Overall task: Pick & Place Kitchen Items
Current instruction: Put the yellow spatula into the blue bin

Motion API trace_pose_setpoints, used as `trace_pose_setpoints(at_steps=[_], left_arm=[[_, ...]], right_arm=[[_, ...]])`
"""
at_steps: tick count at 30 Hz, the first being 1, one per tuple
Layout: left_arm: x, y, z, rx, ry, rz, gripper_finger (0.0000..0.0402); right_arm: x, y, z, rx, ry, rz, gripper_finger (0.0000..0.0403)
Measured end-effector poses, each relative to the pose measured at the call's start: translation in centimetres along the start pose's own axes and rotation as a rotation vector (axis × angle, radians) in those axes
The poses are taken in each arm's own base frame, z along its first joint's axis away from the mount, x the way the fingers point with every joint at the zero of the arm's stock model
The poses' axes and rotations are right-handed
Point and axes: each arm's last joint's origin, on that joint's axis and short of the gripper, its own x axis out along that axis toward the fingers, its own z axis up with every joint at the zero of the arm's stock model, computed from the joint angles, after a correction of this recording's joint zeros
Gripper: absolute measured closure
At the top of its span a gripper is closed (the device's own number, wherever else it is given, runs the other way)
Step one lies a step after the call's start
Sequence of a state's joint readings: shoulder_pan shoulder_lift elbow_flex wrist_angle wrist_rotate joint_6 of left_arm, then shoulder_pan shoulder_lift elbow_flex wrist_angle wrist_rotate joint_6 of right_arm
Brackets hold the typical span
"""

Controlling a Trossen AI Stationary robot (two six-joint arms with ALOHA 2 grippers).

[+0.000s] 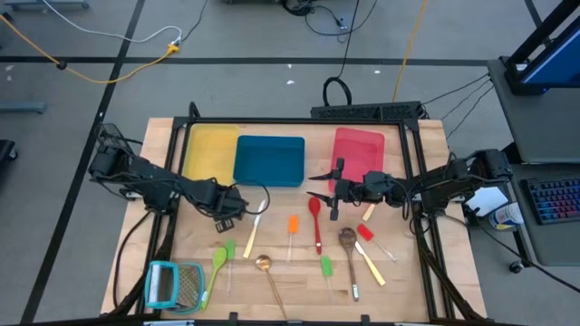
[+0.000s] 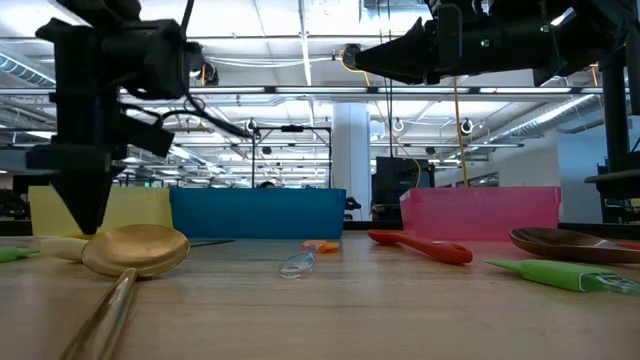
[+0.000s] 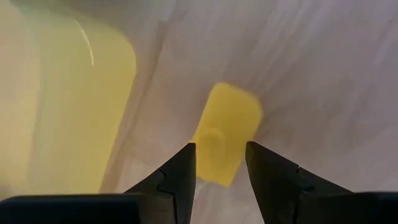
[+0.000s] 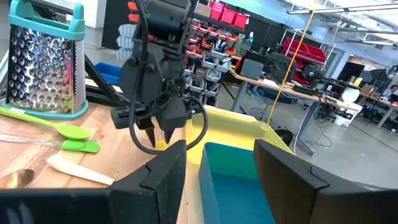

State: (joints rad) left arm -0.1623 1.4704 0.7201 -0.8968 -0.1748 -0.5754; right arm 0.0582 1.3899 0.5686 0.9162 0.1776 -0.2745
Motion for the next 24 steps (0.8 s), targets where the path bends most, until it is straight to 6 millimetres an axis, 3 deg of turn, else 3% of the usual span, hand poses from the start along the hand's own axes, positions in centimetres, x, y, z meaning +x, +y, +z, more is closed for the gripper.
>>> trace_pose_setpoints(at_steps=[6, 17, 20, 24], left_arm=[[1.4, 0.1, -0.5, 0.023, -0.036, -0.013, 0.0256], [1.5, -0.1, -0.5, 0.130, -0.006, -0.091, 0.0261], [1.6, 0.2, -0.4, 0.143, 0.010, -0.125, 0.0288], [1.7, 0.7, 0.0, 0.131, 0.023, -0.153, 0.0354]], right_arm=[[0.0, 0.0, 0.0, 0.000, 0.000, 0.000, 0.0220], [0.0, 0.0, 0.0, 0.000, 0.000, 0.000, 0.0220], [0.0, 0.0, 0.0, 0.000, 0.000, 0.000, 0.0220], [0.0, 0.0, 0.0, 0.000, 0.000, 0.000, 0.0220]])
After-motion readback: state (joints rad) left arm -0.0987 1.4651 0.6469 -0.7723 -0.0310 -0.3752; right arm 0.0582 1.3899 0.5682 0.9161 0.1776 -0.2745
